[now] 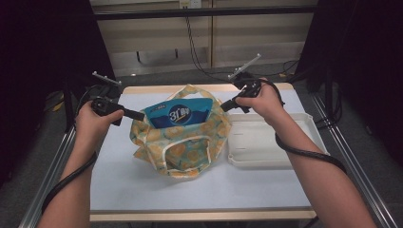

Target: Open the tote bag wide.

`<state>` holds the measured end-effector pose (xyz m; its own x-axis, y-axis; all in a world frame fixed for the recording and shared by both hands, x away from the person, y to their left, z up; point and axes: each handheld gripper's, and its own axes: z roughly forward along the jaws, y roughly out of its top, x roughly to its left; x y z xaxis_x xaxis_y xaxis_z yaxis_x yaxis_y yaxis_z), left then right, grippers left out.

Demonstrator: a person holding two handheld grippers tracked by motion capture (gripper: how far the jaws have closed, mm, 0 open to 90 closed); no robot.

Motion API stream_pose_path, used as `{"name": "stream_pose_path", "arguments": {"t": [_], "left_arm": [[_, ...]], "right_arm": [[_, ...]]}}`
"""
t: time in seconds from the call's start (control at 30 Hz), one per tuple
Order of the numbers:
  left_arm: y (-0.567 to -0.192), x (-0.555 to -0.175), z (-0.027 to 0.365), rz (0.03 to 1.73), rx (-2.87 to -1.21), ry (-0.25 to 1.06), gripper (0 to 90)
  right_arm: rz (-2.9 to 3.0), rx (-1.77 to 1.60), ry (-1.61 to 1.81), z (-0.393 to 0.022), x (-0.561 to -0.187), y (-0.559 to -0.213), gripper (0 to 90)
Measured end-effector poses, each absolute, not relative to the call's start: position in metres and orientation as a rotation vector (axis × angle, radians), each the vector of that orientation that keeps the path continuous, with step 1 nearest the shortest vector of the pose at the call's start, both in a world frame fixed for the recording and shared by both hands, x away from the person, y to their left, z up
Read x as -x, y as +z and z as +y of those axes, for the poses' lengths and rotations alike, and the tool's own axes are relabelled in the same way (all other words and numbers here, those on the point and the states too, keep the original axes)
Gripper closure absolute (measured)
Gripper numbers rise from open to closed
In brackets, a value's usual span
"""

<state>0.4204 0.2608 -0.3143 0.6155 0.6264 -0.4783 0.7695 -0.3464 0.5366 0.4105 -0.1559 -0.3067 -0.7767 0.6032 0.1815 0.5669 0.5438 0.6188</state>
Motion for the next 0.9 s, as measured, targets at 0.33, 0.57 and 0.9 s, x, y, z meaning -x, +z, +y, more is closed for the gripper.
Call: {"name": "stream_pose_path", "arguments": {"t": [0.33,0.57,0.9], "left_arm": [[-0.314,-0.427,0.262,1.086,-2.069,-0.214,90.0],[-0.316,-0.435,0.263,1.081,-2.057,-0.213,90.0],[-0.322,-0.44,0.267,1.092,-2.05,-0.196,90.0]], "right_arm": [[2.681,-1.089,1.126,-0.157,-0.412,-0.314,53.8],[2.696,-1.088,1.128,-0.149,-0.422,-0.332,51.9],[2.757,-1.089,1.124,-0.143,-0.423,-0.33,90.0]]}}
